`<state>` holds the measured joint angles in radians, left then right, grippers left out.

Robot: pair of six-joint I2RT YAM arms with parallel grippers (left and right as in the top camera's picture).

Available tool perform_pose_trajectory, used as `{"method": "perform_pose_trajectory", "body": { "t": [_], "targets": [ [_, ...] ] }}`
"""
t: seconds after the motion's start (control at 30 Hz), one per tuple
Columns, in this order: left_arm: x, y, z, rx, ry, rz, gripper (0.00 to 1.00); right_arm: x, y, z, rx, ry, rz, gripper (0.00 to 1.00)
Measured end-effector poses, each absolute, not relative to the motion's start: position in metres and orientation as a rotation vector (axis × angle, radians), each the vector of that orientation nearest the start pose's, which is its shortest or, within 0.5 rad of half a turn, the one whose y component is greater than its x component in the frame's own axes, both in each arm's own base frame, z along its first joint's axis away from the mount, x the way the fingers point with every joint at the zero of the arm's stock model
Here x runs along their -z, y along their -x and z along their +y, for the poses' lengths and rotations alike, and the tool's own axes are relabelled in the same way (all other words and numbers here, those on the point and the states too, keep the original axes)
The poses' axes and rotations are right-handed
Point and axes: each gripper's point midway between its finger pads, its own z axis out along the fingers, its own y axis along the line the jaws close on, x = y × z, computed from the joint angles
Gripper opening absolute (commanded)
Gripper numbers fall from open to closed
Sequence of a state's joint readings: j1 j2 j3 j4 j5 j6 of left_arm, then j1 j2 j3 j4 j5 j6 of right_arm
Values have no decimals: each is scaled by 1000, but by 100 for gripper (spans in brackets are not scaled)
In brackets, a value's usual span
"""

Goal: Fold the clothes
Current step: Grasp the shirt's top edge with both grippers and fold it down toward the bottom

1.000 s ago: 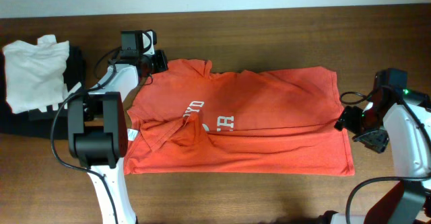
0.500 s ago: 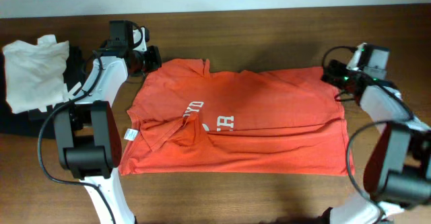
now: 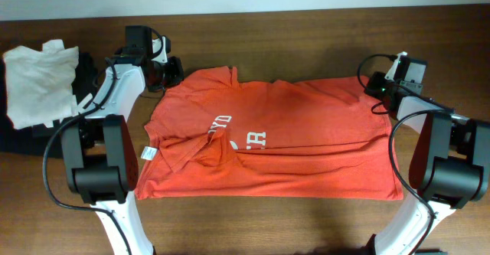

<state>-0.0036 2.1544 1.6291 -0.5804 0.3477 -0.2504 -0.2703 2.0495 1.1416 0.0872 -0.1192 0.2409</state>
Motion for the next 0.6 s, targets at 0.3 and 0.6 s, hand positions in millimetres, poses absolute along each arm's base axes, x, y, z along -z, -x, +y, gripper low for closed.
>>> {"method": "perform_pose_trajectory", "body": {
  "t": [0.3, 0.6],
  "targets": [
    [-54, -509, -64, 578, 216, 2677, 0, -6, -470, -127, -107, -635, 2404, 4],
    [-104, -439, -64, 607, 275, 2844, 0, -105, -398, -126, -11, -708, 2465, 4]
  ]
}}
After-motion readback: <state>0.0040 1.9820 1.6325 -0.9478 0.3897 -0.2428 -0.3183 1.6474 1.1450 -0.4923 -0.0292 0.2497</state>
